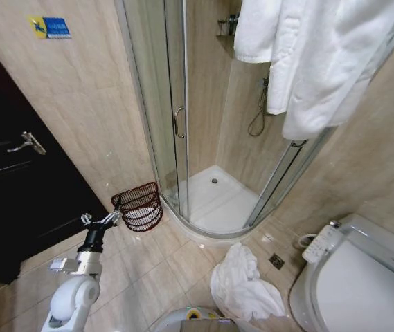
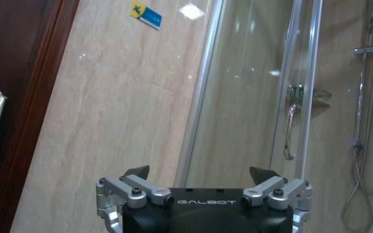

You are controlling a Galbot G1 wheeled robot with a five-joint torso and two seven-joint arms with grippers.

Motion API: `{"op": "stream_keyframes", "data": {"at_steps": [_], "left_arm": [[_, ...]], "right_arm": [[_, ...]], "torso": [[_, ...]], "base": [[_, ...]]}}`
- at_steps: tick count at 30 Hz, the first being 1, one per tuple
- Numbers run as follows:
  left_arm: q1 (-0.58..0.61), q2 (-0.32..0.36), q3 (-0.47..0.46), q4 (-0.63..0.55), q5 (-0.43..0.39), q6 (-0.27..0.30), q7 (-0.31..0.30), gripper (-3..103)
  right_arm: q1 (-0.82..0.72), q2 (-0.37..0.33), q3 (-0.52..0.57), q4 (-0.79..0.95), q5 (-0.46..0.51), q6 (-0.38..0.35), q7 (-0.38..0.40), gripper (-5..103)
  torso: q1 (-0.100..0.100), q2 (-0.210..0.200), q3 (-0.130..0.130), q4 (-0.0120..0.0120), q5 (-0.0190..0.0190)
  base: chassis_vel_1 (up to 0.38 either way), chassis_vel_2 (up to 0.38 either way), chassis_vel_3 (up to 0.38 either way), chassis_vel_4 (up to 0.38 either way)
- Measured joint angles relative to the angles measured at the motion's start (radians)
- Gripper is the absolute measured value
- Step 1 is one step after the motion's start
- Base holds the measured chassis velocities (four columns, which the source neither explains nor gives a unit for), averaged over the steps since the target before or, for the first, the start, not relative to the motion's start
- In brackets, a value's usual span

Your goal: Discard the used towel into the hamper.

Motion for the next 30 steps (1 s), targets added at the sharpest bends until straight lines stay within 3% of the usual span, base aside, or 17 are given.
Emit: {"op": "stream_keyframes", "data": {"at_steps": [4,8,12,15,18,19,22,24,26,28,30], "left_arm": [[0.001,-0.004,-0.003,-0.002,-0.001,0.0,0.0,100],[0.016,-0.012,-0.016,-0.011,-0.001,-0.003,-0.001,100],[0.037,-0.018,-0.038,-0.019,0.0,-0.014,-0.002,100],[0.046,-0.022,-0.052,-0.025,0.0,-0.019,-0.003,100],[0.069,-0.03,-0.083,-0.037,-0.001,-0.028,-0.003,100],[0.069,-0.03,-0.083,-0.037,-0.001,-0.028,-0.003,100],[0.074,-0.033,-0.096,-0.041,-0.001,-0.029,-0.005,100],[0.072,-0.033,-0.096,-0.042,-0.001,-0.027,-0.005,100],[0.062,-0.031,-0.096,-0.041,-0.001,-0.016,-0.005,100],[0.058,-0.03,-0.096,-0.041,0.0,-0.013,-0.005,100],[0.052,-0.03,-0.096,-0.04,0.001,-0.003,-0.006,100]], "right_arm": [[-0.003,0.077,0.019,0.106,-0.069,0.018,0.08,7],[-0.02,0.131,0.034,0.172,-0.109,0.028,0.11,7],[-0.054,0.209,0.048,0.268,-0.112,0.024,0.162,7],[-0.072,0.253,0.048,0.307,-0.112,0.021,0.175,7],[-0.115,0.366,0.039,0.367,-0.14,0.015,0.179,7],[-0.115,0.366,0.039,0.367,-0.14,0.015,0.179,7],[-0.154,0.471,0.035,0.417,-0.178,0.016,0.176,7],[-0.168,0.499,0.038,0.439,-0.189,0.019,0.18,7],[-0.212,0.566,0.051,0.5,-0.233,0.03,0.186,7],[-0.231,0.587,0.054,0.517,-0.259,0.033,0.184,7],[-0.323,0.683,0.066,0.562,-0.403,0.043,0.145,7]], "torso": [[0.0,0.0,0.0,-0.0005,-0.0021],[0.0,0.0,0.0,0.0004,-0.0025],[0.0,0.0,-0.001,0.0002,-0.0031],[0.0,0.0,-0.001,0.0002,-0.0023],[0.0,0.0,0.0,0.0001,-0.0022],[0.0,0.0,0.0,0.0001,-0.0022],[0.0,0.0,0.0,0.0002,-0.002],[0.0,0.0,0.0,0.0,-0.0022],[0.0,0.0,-0.001,0.0,-0.0034],[0.0,0.0,-0.001,0.0,-0.0031],[0.0,0.0,0.0,0.0001,-0.0028]], "base": [[0.0,0.0,0.0,0.0],[0.0,0.0,0.0,0.0],[0.0,0.0,0.0,0.0],[0.0,0.0,0.0,0.0],[0.0,0.0,0.0,0.0],[0.0,0.0,0.0,0.0],[0.0,0.0,0.0,0.0],[0.0,0.0,0.0,0.0],[0.0,0.0,0.0,0.0],[0.0,0.0,0.0,0.0],[0.0,0.0,0.0,0.0]]}}
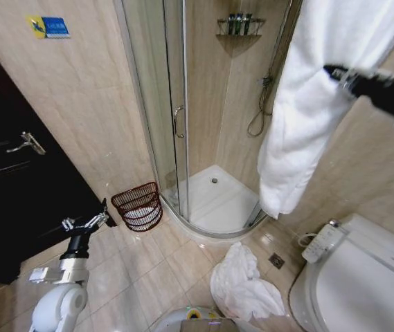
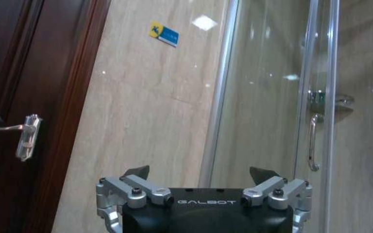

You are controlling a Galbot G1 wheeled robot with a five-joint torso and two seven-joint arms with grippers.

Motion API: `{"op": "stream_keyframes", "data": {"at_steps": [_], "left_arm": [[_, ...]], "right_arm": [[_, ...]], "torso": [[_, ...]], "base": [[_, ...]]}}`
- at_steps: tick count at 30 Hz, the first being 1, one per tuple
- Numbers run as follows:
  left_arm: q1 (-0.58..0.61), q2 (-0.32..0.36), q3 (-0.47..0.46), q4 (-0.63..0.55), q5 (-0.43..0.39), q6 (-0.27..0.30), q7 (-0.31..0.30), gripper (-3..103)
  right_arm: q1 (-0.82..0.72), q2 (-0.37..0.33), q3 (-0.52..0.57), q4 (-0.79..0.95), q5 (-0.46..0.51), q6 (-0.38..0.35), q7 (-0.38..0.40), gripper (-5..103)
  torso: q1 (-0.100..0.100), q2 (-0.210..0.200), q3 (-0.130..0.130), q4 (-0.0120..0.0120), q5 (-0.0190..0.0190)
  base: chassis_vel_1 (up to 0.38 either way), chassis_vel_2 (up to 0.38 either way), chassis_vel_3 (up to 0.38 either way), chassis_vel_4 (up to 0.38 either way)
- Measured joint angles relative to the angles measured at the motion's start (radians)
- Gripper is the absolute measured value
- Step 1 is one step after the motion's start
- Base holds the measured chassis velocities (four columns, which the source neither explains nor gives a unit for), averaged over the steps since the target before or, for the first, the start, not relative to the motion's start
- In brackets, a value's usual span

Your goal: Discard the used towel into the hamper.

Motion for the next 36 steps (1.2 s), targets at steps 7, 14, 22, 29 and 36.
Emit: {"op": "stream_keyframes", "data": {"at_steps": [7,14,22,29,36], "left_arm": [[-0.003,-0.001,0.002,-0.009,0.011,0.013,0.0,100],[-0.006,-0.004,0.02,-0.016,0.03,0.02,0.0,100],[-0.073,0.021,0.071,-0.004,0.044,0.057,0.006,100],[-0.062,0.027,0.062,-0.001,0.042,0.057,0.006,100],[-0.069,0.018,0.07,0.0,0.052,0.057,0.007,100]], "right_arm": [[-0.135,0.218,0.009,0.049,-0.218,0.01,-0.109,7],[-0.259,0.457,-0.028,0.076,-0.438,0.026,-0.279,7],[-0.334,0.73,-0.124,0.075,-0.675,0.033,-0.411,7],[-0.314,0.821,-0.215,0.062,-0.856,0.044,-0.509,7],[-0.273,0.846,-0.27,0.041,-0.912,0.082,-0.53,7]], "torso": [[0.0,0.0,0.0,-0.0002,0.0004],[0.0,0.0,0.0,0.0005,-0.0002],[0.0,0.0,0.0,-0.0012,0.0006],[0.0,0.0,0.0,0.0003,0.0],[0.0,0.0,0.0,-0.0001,0.0001]], "base": [[0.0,0.0,0.0,0.0],[0.0,0.0,0.0,0.0],[0.0,0.0,0.0,0.0],[0.0,0.0,0.0,0.0],[0.0,0.0,0.0,0.0]]}}
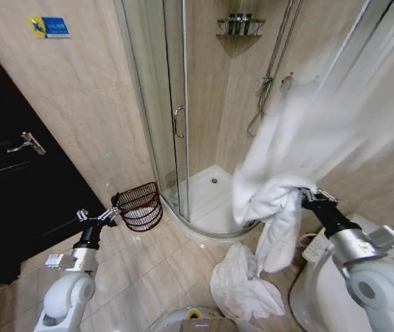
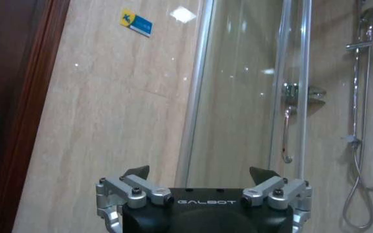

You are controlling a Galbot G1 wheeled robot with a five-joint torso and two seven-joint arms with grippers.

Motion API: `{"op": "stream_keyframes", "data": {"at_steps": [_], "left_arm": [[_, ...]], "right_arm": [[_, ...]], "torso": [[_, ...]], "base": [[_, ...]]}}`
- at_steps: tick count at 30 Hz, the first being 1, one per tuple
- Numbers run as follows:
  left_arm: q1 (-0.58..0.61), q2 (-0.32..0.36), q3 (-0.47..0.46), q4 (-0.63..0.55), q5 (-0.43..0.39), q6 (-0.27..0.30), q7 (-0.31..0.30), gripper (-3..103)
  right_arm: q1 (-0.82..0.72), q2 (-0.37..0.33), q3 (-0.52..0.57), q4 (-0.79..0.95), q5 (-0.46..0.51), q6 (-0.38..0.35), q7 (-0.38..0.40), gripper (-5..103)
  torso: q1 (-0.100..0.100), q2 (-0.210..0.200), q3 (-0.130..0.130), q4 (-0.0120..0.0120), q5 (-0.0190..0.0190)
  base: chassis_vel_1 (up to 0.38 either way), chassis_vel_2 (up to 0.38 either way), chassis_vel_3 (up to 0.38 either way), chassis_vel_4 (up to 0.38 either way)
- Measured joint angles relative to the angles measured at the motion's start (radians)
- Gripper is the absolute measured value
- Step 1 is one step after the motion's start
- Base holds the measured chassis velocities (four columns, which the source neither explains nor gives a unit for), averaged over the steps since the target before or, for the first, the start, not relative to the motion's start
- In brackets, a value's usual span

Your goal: Discard the used towel into the hamper.

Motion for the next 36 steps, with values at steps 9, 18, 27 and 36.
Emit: {"op": "stream_keyframes", "data": {"at_steps": [9,18,27,36], "left_arm": [[-0.001,-0.006,0.007,0.0,0.012,0.0,0.002,100],[0.019,-0.008,0.002,-0.004,0.012,-0.014,0.001,100],[0.015,-0.015,0.002,-0.021,0.006,-0.011,-0.006,100],[0.009,-0.017,0.007,-0.019,0.005,-0.011,-0.014,100]], "right_arm": [[0.037,-0.054,0.035,0.035,0.022,0.02,0.032,7],[0.034,-0.073,0.062,0.035,0.053,0.013,0.066,7],[0.035,-0.091,0.085,0.037,0.056,-0.002,0.087,7],[0.044,-0.091,0.072,0.037,0.041,-0.031,0.099,7]], "torso": [[0.0,0.0,0.0,0.0,0.0002],[0.0,0.0,0.0,0.0,-0.0002],[0.0,0.0,0.0,0.0,0.0002],[0.0,0.0,0.0,0.0,0.0001]], "base": [[0.0,0.0,0.0,0.0],[0.0,0.0,0.0,0.0],[0.0,0.0,0.0,0.0],[0.0,0.0,0.0,0.0]]}}
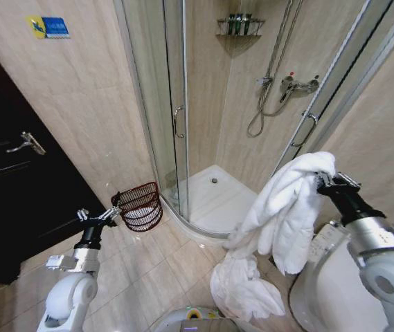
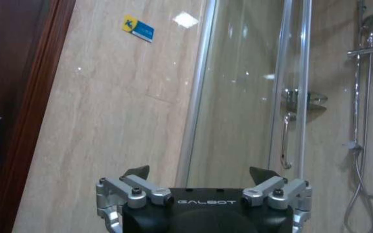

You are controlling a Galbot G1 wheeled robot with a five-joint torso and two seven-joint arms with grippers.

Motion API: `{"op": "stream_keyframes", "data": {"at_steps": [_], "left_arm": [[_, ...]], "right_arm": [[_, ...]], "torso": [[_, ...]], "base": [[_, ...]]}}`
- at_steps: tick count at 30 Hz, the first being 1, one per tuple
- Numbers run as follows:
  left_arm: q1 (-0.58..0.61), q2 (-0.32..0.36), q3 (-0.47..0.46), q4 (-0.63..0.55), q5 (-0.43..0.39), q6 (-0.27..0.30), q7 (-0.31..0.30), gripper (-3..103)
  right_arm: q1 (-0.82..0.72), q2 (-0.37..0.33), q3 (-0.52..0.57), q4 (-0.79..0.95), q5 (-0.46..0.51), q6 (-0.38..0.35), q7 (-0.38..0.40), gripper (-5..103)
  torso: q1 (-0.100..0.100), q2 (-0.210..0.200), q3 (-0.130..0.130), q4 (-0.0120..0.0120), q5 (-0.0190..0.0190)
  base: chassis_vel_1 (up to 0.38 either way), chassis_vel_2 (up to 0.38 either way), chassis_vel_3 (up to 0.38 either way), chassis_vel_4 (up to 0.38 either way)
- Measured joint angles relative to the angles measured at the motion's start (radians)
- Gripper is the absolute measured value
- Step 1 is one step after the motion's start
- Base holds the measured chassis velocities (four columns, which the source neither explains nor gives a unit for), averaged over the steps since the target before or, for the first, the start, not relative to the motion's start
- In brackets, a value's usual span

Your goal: Discard the used towel into the hamper.

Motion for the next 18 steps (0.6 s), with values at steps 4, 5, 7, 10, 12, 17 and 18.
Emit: {"op": "stream_keyframes", "data": {"at_steps": [4,5,7,10,12,17,18], "left_arm": [[-0.001,0.002,0.0,0.002,0.0,0.006,-0.001,100],[-0.001,0.003,0.0,0.002,0.0,0.009,-0.001,100],[-0.001,0.004,0.001,0.002,0.0,0.011,0.002,100],[-0.003,0.004,0.002,0.002,0.008,0.02,0.016,100],[-0.003,0.004,0.003,0.0,0.01,0.023,0.019,100],[-0.001,0.003,0.003,-0.003,0.014,0.024,0.029,100],[-0.001,0.003,0.003,-0.003,0.014,0.024,0.029,100]], "right_arm": [[0.003,0.015,-0.009,0.0,-0.012,0.0,-0.013,7],[0.003,0.018,-0.009,0.0,-0.014,0.0,-0.016,7],[0.003,0.02,-0.01,0.0,-0.016,0.0,-0.017,7],[0.003,0.024,-0.009,-0.001,-0.018,0.0,-0.02,7],[0.002,0.025,-0.006,-0.001,-0.018,0.0,-0.02,7],[-0.009,0.025,0.004,-0.001,-0.013,0.004,-0.02,7],[-0.009,0.025,0.005,-0.001,-0.013,0.005,-0.02,7]], "torso": [[0.0,0.0,0.0,0.0,0.0],[0.0,0.0,0.0,0.0,0.0],[0.0,0.0,0.0,0.0,0.0],[0.0,0.0,0.0,0.0,0.0],[0.0,0.0,0.0,-0.0001,0.0],[0.0,0.0,0.0,-0.0001,0.0001],[0.0,0.0,0.0,-0.0001,0.0001]], "base": [[0.0,0.0,0.0,0.0],[0.0,0.0,0.0,0.0],[0.0,0.0,0.0,0.0],[0.0,0.0,0.0,0.0],[0.0,0.0,0.0,0.0],[0.0,0.0,0.0,0.0],[0.0,0.0,0.0,0.0]]}}
